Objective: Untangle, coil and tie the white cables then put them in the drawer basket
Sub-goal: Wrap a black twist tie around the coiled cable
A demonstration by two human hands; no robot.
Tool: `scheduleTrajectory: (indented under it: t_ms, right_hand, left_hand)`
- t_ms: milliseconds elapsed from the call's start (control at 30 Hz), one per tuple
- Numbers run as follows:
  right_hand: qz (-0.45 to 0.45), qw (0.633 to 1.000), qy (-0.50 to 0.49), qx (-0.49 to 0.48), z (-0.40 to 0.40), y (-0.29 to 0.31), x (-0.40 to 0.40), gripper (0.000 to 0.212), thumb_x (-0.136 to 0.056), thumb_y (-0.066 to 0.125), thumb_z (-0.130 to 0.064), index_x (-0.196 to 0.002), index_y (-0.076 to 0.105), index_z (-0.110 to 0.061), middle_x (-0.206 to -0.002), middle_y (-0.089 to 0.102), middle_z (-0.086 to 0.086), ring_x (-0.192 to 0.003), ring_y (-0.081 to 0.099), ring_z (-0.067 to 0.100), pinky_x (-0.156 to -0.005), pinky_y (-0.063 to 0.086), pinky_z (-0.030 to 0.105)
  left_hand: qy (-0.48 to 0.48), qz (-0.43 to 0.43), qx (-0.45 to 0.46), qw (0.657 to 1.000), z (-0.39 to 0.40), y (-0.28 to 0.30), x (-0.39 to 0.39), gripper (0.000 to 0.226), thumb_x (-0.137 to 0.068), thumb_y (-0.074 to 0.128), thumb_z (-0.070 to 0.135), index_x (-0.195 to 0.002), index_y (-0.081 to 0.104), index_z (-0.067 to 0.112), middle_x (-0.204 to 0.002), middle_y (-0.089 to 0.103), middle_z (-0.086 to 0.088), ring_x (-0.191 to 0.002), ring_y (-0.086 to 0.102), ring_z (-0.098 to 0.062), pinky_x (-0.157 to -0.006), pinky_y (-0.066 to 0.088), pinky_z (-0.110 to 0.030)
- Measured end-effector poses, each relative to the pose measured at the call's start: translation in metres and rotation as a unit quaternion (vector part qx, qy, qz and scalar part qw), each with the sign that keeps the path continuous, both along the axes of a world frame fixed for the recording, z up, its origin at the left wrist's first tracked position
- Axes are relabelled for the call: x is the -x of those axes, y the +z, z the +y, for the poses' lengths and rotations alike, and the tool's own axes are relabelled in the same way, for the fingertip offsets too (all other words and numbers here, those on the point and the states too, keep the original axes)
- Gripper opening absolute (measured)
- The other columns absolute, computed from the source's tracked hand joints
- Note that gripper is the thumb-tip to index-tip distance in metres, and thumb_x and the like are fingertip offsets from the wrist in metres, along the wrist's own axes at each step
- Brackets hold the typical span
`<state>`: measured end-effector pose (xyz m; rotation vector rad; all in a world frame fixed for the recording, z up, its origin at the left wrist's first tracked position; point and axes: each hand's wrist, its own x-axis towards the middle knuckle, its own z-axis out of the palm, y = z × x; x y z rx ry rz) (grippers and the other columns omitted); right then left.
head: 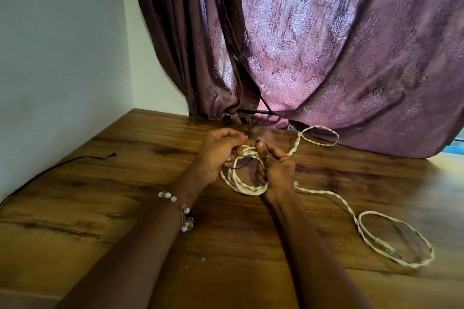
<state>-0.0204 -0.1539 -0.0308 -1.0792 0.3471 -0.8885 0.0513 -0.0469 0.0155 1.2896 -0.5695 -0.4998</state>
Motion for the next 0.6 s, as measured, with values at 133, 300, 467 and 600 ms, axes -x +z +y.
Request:
scheduleTrajectory:
  t_ms: [133,300,467,600]
  right_hand:
    - [0.005,1.0,0.02,0.001,-0.002,-0.001,-0.004,0.01,-0.086,0.066,-0.017,-0.085,0.075,-0.02,-0.06,0.064,-0.002,-0.037,0.036,0.009,-0.042,0.031,0.016]
    - [0.012,0.998,0.056,0.016,-0.004,0.003,-0.006,0.012,-0.093,0.057,-0.015,-0.093,0.069,-0.016,-0.049,0.054,-0.005,-0.029,0.028,0.005,-0.033,0.021,0.012]
    - [-0.002,0.998,0.068,0.013,-0.004,0.002,-0.005,0.013,-0.094,0.055,-0.014,-0.098,0.067,-0.011,-0.053,0.059,-0.003,-0.029,0.03,0.006,-0.032,0.022,0.012]
    - [-0.024,0.996,0.083,0.009,-0.005,0.002,-0.005,0.014,-0.096,0.052,-0.012,-0.094,0.066,-0.012,-0.055,0.059,-0.005,-0.03,0.028,0.006,-0.033,0.021,0.012]
  left_hand:
    - [0.035,0.033,-0.035,0.998,-0.002,-0.006,-0.001,0.025,-0.089,0.056,0.011,-0.064,0.054,0.011,-0.046,0.042,-0.001,-0.029,0.027,-0.008,-0.036,0.019,-0.011]
    - [0.066,0.004,-0.037,0.997,-0.003,-0.009,-0.001,0.017,-0.09,0.063,0.018,-0.075,0.067,0.011,-0.04,0.044,0.006,-0.029,0.031,-0.004,-0.035,0.022,-0.011]
    - [0.099,-0.054,-0.073,0.991,-0.002,-0.011,-0.004,0.017,-0.083,0.067,0.017,-0.065,0.069,0.015,-0.045,0.051,0.002,-0.033,0.039,-0.007,-0.039,0.031,-0.017]
    - [0.149,-0.111,-0.068,0.98,-0.003,-0.015,-0.005,0.022,-0.071,0.072,0.018,-0.051,0.063,0.015,-0.053,0.059,-0.004,-0.05,0.051,-0.018,-0.055,0.041,-0.034]
